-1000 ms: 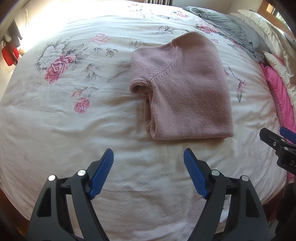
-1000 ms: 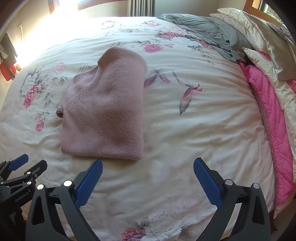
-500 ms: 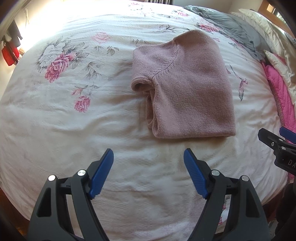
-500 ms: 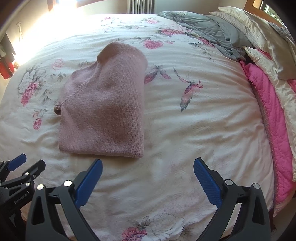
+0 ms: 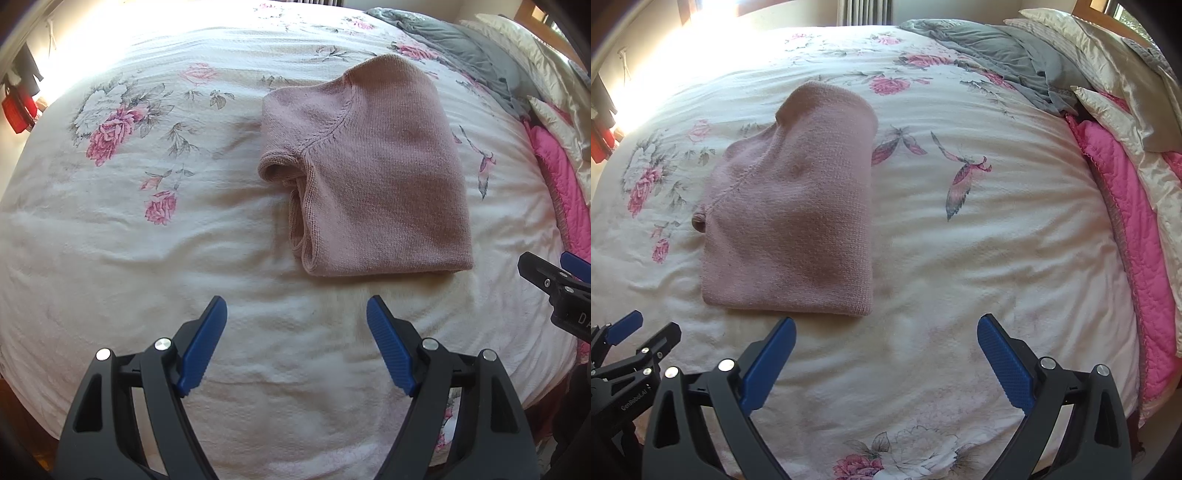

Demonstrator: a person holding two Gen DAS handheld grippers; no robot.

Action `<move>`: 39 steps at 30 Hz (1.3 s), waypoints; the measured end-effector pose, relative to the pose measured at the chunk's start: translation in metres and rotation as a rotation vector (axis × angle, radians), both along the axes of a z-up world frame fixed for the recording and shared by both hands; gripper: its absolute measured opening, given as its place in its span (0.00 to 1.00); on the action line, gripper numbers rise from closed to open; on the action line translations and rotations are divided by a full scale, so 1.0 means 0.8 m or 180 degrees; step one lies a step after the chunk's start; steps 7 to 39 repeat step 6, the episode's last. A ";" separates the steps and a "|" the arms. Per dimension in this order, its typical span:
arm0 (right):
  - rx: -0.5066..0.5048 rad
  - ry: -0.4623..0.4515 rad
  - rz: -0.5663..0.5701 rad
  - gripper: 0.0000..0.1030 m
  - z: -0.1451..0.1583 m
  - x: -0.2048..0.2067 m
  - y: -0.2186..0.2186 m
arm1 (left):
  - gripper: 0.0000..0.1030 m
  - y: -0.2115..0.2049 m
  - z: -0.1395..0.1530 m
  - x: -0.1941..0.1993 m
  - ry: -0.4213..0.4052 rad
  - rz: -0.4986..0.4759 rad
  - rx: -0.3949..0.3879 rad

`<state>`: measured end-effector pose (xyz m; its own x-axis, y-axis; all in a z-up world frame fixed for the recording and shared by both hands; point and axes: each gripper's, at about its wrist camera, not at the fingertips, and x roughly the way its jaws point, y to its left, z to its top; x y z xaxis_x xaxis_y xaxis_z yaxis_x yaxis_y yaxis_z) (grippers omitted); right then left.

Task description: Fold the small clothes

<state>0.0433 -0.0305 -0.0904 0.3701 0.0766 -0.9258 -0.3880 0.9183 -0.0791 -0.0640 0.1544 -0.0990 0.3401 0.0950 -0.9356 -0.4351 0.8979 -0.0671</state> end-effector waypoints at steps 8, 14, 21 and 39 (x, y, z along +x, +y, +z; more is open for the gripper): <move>-0.0016 0.0002 -0.0024 0.96 -0.002 0.004 -0.003 | 0.75 -0.001 -0.005 0.003 0.0026 -0.0008 0.0007; -0.0016 0.0002 -0.0024 0.96 -0.002 0.004 -0.003 | 0.75 -0.001 -0.005 0.003 0.0026 -0.0008 0.0007; -0.0016 0.0002 -0.0024 0.96 -0.002 0.004 -0.003 | 0.75 -0.001 -0.005 0.003 0.0026 -0.0008 0.0007; -0.0016 0.0002 -0.0024 0.96 -0.002 0.004 -0.003 | 0.75 -0.001 -0.005 0.003 0.0026 -0.0008 0.0007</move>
